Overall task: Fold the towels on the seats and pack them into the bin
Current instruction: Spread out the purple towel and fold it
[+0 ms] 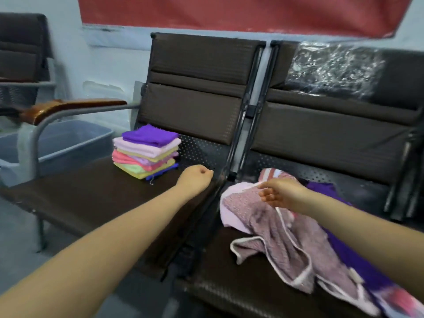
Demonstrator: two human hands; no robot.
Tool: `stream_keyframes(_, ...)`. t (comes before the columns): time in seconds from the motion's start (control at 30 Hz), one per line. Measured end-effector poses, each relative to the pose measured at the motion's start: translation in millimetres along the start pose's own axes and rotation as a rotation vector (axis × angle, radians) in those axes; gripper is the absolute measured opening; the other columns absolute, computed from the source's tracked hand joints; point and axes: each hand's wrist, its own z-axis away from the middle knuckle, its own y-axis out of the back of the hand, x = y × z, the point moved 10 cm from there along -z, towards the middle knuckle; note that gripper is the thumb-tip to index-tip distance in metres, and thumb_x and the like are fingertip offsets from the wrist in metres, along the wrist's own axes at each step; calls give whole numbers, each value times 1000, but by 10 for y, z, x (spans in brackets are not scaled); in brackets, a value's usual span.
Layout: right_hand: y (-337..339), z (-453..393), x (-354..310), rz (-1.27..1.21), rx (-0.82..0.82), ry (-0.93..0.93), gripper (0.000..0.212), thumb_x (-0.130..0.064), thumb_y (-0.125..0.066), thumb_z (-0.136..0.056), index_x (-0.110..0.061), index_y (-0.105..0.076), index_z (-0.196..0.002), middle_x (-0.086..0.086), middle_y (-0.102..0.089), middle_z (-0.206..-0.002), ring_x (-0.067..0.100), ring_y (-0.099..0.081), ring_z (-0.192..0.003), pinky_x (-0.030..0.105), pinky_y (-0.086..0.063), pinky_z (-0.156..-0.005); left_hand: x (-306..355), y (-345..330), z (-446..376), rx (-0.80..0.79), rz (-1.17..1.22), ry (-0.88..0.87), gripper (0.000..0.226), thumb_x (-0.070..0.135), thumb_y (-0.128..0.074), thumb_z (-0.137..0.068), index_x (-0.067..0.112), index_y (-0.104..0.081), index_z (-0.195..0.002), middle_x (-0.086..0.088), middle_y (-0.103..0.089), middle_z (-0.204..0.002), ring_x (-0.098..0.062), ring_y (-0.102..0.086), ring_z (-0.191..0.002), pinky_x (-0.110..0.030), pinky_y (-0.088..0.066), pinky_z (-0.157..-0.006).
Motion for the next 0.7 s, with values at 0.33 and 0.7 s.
stream_keyframes(0.33, 2277, 1397, 960, -71, 551, -7, 24, -4, -48, -95, -8, -58, -74, 2, -53, -46, 6, -46, -30, 12, -34, -37, 1180, -1889, 1066, -435, 378, 195, 20, 15, -47, -94, 16, -53, -75, 1, -50, -67, -11, -45, -51, -16, -36, -46)
stream_keyframes(0.7, 2513, 1342, 1623, -197, 468, -181, 22, -12, -58, -94, -7, -53, -73, 8, -45, -57, 19, -46, -52, 28, -49, -55, 1306, -2814, 1161, -420, 472, 331, 20, 30, -60, -92, 10, -56, -88, -7, -57, -73, -18, -54, -56, -25, -49, -50)
